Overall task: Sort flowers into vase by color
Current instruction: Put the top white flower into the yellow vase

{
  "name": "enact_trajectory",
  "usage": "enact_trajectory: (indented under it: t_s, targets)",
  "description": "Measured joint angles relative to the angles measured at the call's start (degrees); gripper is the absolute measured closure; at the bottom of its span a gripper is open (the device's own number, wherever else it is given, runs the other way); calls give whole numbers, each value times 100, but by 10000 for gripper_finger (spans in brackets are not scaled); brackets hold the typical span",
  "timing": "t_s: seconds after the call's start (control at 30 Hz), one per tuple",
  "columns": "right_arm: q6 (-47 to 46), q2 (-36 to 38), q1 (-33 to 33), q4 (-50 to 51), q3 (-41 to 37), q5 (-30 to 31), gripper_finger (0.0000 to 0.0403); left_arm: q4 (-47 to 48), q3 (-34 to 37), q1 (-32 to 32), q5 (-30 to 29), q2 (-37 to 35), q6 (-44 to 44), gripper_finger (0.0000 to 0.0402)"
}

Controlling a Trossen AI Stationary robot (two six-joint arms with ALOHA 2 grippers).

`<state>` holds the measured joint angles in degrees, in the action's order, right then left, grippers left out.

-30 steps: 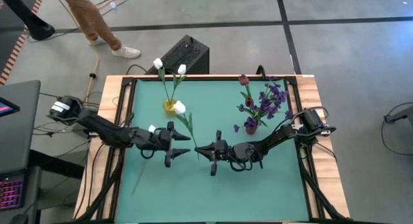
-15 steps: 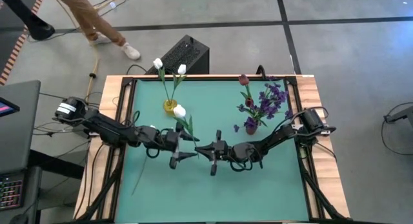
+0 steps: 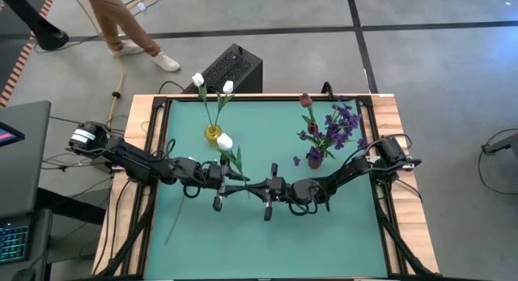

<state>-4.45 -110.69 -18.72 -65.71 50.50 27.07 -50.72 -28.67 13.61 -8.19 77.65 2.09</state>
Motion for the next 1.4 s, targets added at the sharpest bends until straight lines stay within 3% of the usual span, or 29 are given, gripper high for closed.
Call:
enact_trajectory:
  t_s: [0.13,0.37,0.57,0.7,0.87,1.03,1.23,1.4]
  targets:
    - [0,0,0,9,0,-11,370,72,0,0,2,0,-123,388]
    - [47,2,0,-46,0,-11,334,87,0,0,4,-2,-147,400]
    - [63,2,0,-43,0,-13,261,241,0,0,-83,-57,-180,401]
    - [247,2,-31,120,0,4,193,982,0,-27,-610,-551,-478,401]
    - [195,4,-52,221,0,-7,136,2414,0,-280,-1759,-1543,-956,401]
    - [101,4,-44,341,0,-2,127,3543,0,-812,-2427,-2523,-1160,401]
    - [-7,4,-47,420,-2,-5,127,4118,0,-1578,-2444,-3423,-1292,401]
    - [-22,4,-48,447,-2,-4,127,4325,0,-2101,-2227,-3734,-1289,401]
